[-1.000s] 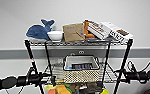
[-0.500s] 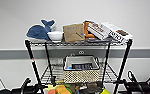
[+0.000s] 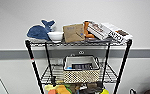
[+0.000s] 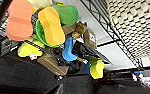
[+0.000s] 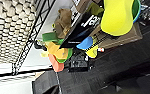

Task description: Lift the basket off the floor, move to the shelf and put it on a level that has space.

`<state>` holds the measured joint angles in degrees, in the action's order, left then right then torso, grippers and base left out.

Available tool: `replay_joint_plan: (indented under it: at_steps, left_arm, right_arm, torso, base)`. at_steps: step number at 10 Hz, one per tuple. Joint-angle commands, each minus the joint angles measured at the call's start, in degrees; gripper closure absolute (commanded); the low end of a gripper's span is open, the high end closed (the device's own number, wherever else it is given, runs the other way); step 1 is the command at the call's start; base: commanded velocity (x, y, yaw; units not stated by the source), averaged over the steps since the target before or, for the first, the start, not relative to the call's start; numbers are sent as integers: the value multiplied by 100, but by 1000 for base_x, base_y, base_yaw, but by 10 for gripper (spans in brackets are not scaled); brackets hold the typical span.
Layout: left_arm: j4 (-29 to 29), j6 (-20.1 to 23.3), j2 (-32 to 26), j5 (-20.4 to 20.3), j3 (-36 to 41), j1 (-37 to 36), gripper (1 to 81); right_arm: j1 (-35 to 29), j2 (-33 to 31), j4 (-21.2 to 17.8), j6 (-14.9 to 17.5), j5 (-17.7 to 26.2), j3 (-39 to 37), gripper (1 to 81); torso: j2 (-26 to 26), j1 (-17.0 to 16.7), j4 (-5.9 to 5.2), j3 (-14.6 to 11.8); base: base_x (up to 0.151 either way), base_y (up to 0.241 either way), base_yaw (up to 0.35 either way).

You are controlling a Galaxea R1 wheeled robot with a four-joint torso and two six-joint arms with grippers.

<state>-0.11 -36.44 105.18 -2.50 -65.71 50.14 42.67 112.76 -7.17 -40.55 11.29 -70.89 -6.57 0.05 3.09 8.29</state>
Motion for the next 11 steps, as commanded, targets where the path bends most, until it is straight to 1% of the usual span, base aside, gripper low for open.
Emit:
replay_joint_plan:
  at_steps: [1,3,5,6,7,8,9,10,11]
  left_arm:
    - [1408,119,986,-1209,-1249,1054,10]
    - [1513,146,1435,-1262,-1805,1520,10]
    - [1531,216,1743,-1420,-2226,1907,10]
    - [1531,313,1954,-1420,-2498,2100,10]
    - [1523,348,2208,-1437,-2893,2285,10]
    - [1523,357,2411,-1482,-3184,2417,10]
    - [1557,357,2604,-1490,-3430,2523,10]
    - [1636,357,2789,-1482,-3703,2628,10]
    - [1760,357,3000,-1482,-3992,2716,10]
  right_arm:
    - [562,319,1490,12,-584,-274,10]
    - [941,504,1674,12,-601,-564,10]
    - [1336,750,1876,20,-715,-872,10]
    - [1618,917,2061,20,-803,-1118,10]
    - [1872,1171,2185,20,-812,-1539,10]
    - [2101,1356,2211,29,-830,-1864,10]
    - [2329,1514,2333,64,-953,-2085,10]
    - [2522,1699,2457,56,-1041,-2322,10]
    - [2664,1953,2509,64,-1041,-2690,10]
  torso:
    - [0,0,0,0]
    - [-2,-5,0,-2]
    - [-4,-5,0,-4]
    - [-4,-5,0,-6]
    - [-4,-5,0,-6]
    - [-6,-5,0,-9]
    - [-9,-5,0,-11]
    - [-9,-5,0,-11]
    - [-11,-5,0,-13]
  base:
    - [0,0,0]
    - [0,0,0]
    - [0,0,0]
    - [0,0,0]
    - [0,0,0]
    - [0,0,0]
    - [0,0,0]
    - [0,0,0]
    - [0,0,0]
